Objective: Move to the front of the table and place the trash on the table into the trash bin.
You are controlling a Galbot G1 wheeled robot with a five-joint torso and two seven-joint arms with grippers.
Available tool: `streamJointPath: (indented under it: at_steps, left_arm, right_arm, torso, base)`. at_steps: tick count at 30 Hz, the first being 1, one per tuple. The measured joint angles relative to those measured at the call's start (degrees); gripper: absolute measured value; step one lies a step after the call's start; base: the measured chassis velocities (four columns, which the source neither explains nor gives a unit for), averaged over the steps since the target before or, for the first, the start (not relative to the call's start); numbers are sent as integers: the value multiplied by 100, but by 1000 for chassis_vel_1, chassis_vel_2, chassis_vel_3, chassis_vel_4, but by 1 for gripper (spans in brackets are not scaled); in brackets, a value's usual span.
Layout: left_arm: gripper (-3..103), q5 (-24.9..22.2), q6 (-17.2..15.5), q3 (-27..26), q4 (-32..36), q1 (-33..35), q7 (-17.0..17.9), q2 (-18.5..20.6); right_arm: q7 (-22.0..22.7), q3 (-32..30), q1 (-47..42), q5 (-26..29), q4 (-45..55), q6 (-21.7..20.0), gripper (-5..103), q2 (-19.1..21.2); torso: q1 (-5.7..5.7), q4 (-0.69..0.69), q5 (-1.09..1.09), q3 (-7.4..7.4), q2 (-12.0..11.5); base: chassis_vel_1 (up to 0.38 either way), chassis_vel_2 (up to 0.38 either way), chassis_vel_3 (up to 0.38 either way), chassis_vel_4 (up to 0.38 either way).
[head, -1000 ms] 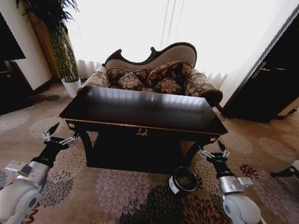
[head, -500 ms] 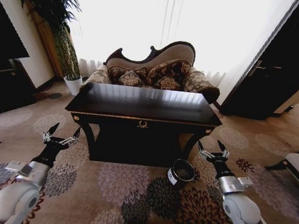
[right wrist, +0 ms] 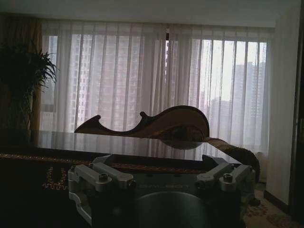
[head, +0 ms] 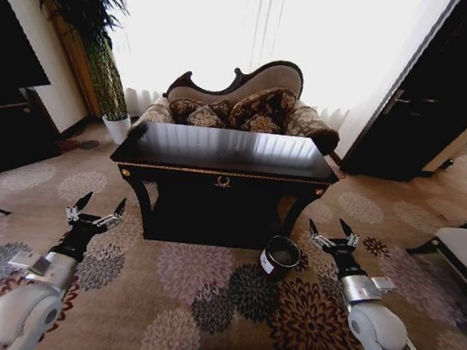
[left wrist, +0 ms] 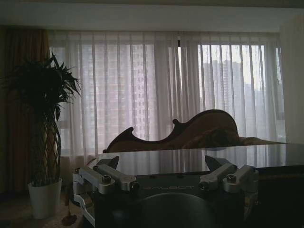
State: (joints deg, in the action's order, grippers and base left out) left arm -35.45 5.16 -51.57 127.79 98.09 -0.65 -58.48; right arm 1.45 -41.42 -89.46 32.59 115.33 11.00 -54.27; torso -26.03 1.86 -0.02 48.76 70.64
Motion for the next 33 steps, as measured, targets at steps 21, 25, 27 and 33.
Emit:
streamJointPath:
  at_steps: [21, 25, 27, 33]
  left_arm:
    - [100, 0, 0, 0, 0, 0, 0, 0]
    - [100, 0, 0, 0, 0, 0, 0, 0]
    - [100, 0, 0, 0, 0, 0, 0, 0]
    - [100, 0, 0, 0, 0, 1, 0, 0]
  right_arm:
    - [0, 0, -1, 0, 0, 0, 100, 0]
    - [0, 0, -1, 0, 0, 0, 100, 0]
    - [0, 0, -1, 0, 0, 0, 100, 0]
    - [0, 0, -2, 0, 0, 0, 100, 0]
  torso:
    - [3, 0, 0, -1, 1]
    - [3, 0, 1, -1, 1]
    - [3, 0, 0, -1, 1]
    - [5, 0, 1, -2, 2]
  base:
    - [180, -179, -171, 174]
    - [188, -173, -171, 171]
    - [185, -182, -181, 187]
    - [191, -192, -185, 178]
